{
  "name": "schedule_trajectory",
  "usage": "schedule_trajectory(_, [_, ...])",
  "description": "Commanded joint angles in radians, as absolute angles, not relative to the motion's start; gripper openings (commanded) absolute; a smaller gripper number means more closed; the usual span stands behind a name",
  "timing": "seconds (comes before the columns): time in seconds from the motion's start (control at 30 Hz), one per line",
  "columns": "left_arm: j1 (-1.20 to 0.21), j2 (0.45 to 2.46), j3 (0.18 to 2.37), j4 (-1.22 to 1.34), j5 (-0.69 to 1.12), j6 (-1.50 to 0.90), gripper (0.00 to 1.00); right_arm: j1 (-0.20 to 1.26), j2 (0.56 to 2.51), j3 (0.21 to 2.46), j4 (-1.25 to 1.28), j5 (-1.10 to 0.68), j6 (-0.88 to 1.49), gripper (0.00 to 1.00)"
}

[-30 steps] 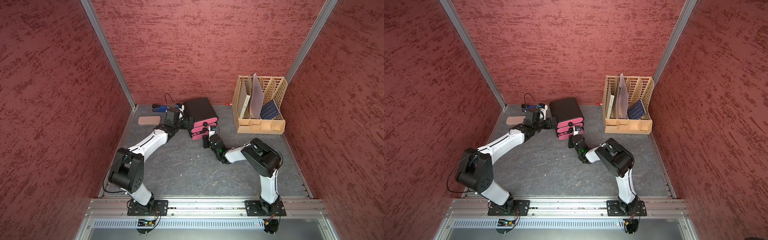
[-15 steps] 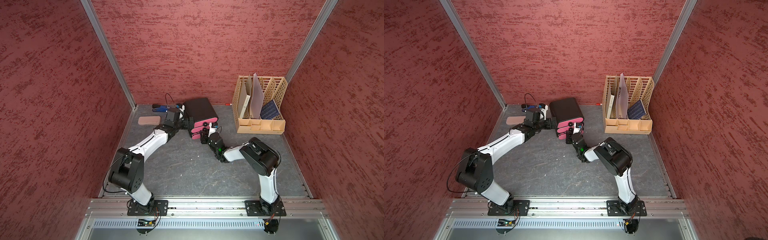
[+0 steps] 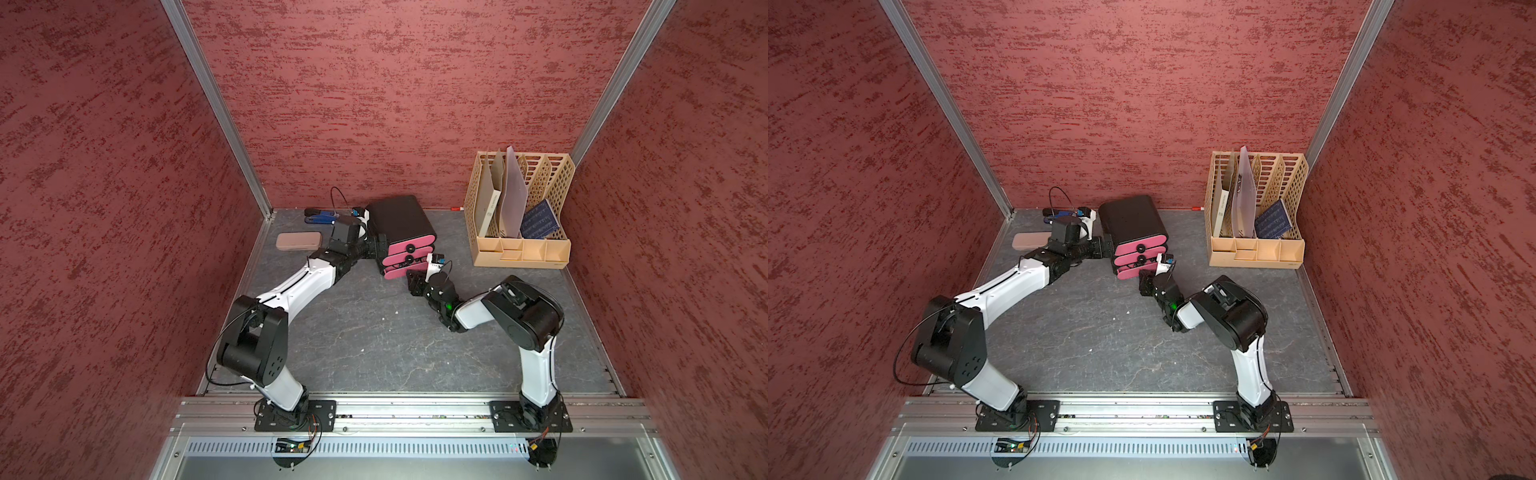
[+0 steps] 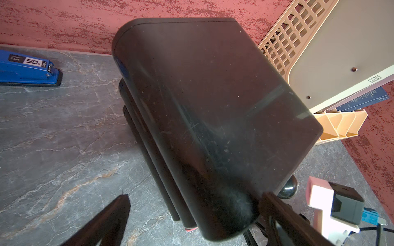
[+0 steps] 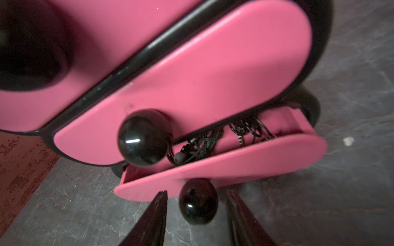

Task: Place the wired earphones into the drawer by color
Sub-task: Close the drawer in the storage box.

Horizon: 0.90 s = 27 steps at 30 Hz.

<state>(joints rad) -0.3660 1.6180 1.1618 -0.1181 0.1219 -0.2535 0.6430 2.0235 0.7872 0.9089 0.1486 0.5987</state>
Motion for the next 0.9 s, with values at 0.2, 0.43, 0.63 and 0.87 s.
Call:
schedule_trajectory(0.2, [-0.374, 1.622, 1.164, -0.166, 0.117, -0.231, 1.0, 0.622, 2.005, 0.799, 0.888, 0.11, 0.634, 0.48])
schedule_trajectory(0.43, [-0.374, 1.621, 1.164, -0.167, 0.117, -0.231, 1.0, 0.618, 2.036, 0.842, 0.862, 0.127, 0.667, 0.48])
schedule_trajectory(0.63, [-0.374, 1.62, 1.164, -0.167, 0.116, -0.232, 1.0, 0.617, 2.059, 0.886, 0.833, 0.142, 0.697, 0.48])
schedule_trajectory(0.87, [-0.373, 1.614, 1.163, -0.167, 0.114, -0.233, 1.0, 0.617, 2.059, 0.885, 0.848, 0.138, 0.713, 0.48])
